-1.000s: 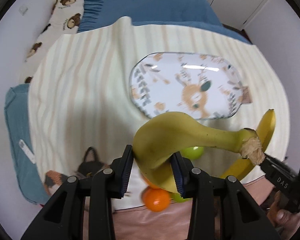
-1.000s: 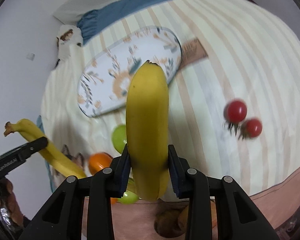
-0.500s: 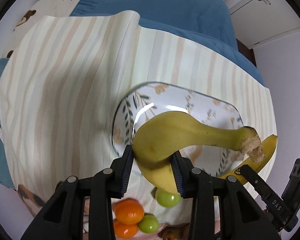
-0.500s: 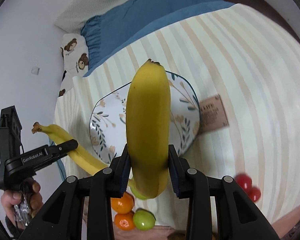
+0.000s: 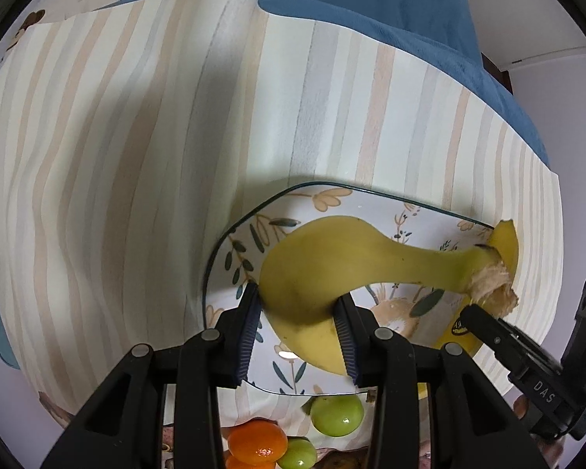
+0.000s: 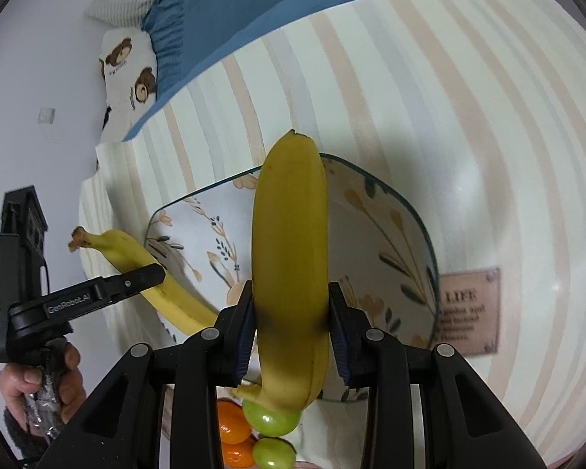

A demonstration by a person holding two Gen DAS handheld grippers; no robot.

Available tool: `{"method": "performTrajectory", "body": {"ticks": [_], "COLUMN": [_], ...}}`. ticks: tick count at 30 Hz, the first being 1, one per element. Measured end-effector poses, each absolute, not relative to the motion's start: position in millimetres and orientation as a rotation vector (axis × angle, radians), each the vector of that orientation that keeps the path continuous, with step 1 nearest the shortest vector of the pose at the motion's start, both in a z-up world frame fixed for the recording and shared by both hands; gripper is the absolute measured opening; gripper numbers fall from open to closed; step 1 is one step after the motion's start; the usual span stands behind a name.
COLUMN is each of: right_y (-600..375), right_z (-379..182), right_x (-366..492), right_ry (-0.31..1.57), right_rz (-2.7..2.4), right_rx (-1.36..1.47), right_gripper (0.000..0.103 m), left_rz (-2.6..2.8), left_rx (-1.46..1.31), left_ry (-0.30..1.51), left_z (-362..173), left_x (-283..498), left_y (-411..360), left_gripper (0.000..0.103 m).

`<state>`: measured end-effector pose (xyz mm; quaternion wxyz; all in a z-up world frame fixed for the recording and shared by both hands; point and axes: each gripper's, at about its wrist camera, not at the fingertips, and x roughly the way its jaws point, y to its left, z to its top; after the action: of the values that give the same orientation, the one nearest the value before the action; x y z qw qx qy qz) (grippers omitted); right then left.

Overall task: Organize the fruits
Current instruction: 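Lower both bananas onto the plate and open both tools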

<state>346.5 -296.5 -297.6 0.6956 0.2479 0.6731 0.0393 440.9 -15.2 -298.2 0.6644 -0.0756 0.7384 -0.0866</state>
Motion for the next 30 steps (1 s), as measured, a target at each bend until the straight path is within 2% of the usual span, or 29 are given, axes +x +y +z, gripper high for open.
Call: {"method": "performTrajectory", "body": {"ticks": [10,12,13,14,18,22,27,29,30], "right_y": [-261.6,-262.4,-265.4,-265.2,-269.1,-267.8,-258.8,-254.2,-252.4], "right_z": [-286.0,-283.4,-281.8,-281.3,-276.7,-268.1,-249.7,-241.2,-237.9], "right_x": [358.2,358.1,357.8,356.9,352.7,346.0,333.6,325.2,321.9], "right_ry": [1.510,1.501,1.494,1.491,1.483,1.465,1.426,1.403,1.395], "right_rz": [0.036,0.023,0.013,0.007,-0.014,-0.029,-0.058,-0.074,-0.080], "right_rx": [0.426,0.437,0.452,0.453,0.458,0.440,0.355,0.311,0.293], "right_gripper": [0.039,0.051,0.061,0.064,0.064,0.074,0.087,0.095,0.095], "left_rz": [-0.180,-0.173,-0.162,-0.159,-0.161,-0.156,-0.149,-0.137,-0.134], "left_rx": [-0.084,-0.053,-0.039,-0.033,-0.018,0.011,0.035,0.054,0.059], "left_ry": [1.668,1.667,1.668,1.666,1.638,1.582,1.503,1.461,1.445], "left_z": [-302.5,-302.9,-302.7,-302.0,-292.8,-274.0,-251.3,-240.7,-236.7], "left_x": [437.3,437.8,436.6,436.3,429.2,421.2,406.3,393.9,388.2], "left_y": [-28.1,-31.7,-32.8,-34.1,-42.4,-48.6,-51.9,-52.7,-53.0], "left_gripper": [0.038,0.038,0.039,0.039,0.041,0.043,0.077,0.085,0.090]}}
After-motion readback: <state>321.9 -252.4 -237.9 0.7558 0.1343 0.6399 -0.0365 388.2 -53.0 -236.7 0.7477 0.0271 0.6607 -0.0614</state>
